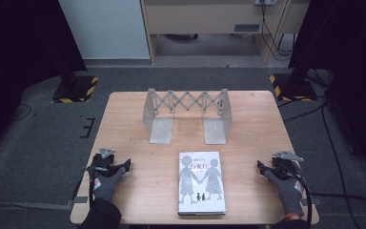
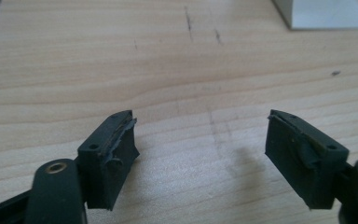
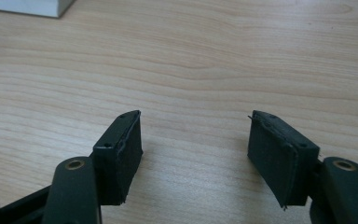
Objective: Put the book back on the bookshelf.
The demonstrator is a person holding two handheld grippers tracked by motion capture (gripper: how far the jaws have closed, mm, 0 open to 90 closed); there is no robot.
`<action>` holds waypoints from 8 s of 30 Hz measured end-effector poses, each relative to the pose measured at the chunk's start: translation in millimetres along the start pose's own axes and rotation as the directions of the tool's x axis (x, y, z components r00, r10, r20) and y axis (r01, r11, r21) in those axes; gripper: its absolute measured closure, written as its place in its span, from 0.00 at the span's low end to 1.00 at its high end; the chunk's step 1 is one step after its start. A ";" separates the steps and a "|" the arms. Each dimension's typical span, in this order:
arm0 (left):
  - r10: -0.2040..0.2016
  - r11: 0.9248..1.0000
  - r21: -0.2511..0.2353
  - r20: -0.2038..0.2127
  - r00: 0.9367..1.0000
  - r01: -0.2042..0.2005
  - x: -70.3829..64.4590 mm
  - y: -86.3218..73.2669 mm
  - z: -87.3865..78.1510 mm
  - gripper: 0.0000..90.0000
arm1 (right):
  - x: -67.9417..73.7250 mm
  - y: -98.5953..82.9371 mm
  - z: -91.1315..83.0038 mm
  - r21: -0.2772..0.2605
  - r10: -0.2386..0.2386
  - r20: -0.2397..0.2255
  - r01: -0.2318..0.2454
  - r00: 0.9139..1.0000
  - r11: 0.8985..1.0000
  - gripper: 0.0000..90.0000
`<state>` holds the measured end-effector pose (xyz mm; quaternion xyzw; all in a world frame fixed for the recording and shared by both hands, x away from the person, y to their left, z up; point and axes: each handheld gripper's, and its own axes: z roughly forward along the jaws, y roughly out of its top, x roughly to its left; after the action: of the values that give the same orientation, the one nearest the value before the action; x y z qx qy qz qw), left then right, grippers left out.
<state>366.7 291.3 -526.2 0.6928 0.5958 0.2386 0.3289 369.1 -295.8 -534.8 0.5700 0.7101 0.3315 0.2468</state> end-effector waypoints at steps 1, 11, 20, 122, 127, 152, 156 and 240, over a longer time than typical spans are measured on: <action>0.000 1.000 0.000 0.000 1.000 0.000 0.0 0.0 0.0 0.27 | -0.3 0.2 -1.5 -0.007 -0.008 -0.010 0.008 1.000 1.000 0.40; -0.004 0.994 -0.104 0.108 0.994 0.016 -13.9 1.4 -17.5 0.27 | 5.7 4.6 -14.4 -0.081 -0.026 -0.052 0.022 0.998 0.996 0.40; 0.041 0.992 -0.127 0.167 0.985 -0.019 -32.9 2.4 -21.3 0.27 | 12.1 10.9 -22.3 -0.119 -0.033 -0.066 0.025 0.997 0.993 0.40; 0.294 0.956 -0.129 0.412 0.863 -0.264 -165.1 -12.4 -11.6 0.09 | 136.6 4.9 -2.0 -0.077 -0.026 -0.458 -0.010 0.889 0.997 0.34; 0.262 0.965 -0.112 0.408 0.874 -0.237 -165.1 -13.2 -9.5 0.05 | 138.9 4.5 -0.4 -0.077 -0.020 -0.468 -0.018 0.883 0.997 0.33; 0.237 0.971 -0.122 0.447 0.863 -0.204 -160.3 -14.4 -9.7 0.09 | 144.4 20.2 -9.5 -0.158 -0.036 -0.491 -0.048 0.870 0.986 0.36; 0.235 0.972 -0.122 0.447 0.863 -0.201 -160.1 -14.4 -9.9 0.09 | 147.7 23.2 -9.5 -0.159 -0.035 -0.494 -0.051 0.869 0.986 0.35; 0.118 0.991 -0.113 0.579 0.807 -0.064 -154.3 -10.7 -3.1 0.13 | 160.4 28.6 -12.2 -0.123 0.088 -0.652 -0.220 0.753 0.968 0.75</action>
<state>330.2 141.0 -522.6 0.7449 0.4211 0.0560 0.5144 342.1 -138.3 -501.0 0.4525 0.6665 0.5923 0.0151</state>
